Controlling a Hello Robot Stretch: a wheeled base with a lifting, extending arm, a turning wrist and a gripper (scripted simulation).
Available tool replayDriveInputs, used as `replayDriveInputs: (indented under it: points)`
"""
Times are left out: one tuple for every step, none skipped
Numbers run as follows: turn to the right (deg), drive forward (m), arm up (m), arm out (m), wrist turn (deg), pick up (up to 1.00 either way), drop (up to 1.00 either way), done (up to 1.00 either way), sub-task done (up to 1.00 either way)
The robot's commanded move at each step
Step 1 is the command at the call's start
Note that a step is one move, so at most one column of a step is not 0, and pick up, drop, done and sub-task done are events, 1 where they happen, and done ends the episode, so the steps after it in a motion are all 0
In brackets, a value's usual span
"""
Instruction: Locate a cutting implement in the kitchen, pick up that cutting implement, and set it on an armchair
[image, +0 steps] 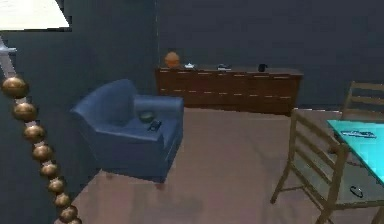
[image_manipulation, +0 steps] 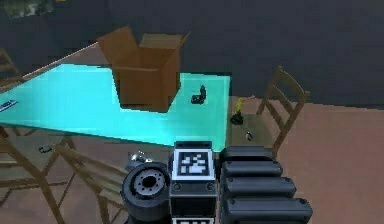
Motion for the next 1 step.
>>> replayDriveInputs:
  points:
    - [12.0,0.0,0.0,0.0,0.0,0.0,0.0,0.0,0.0]
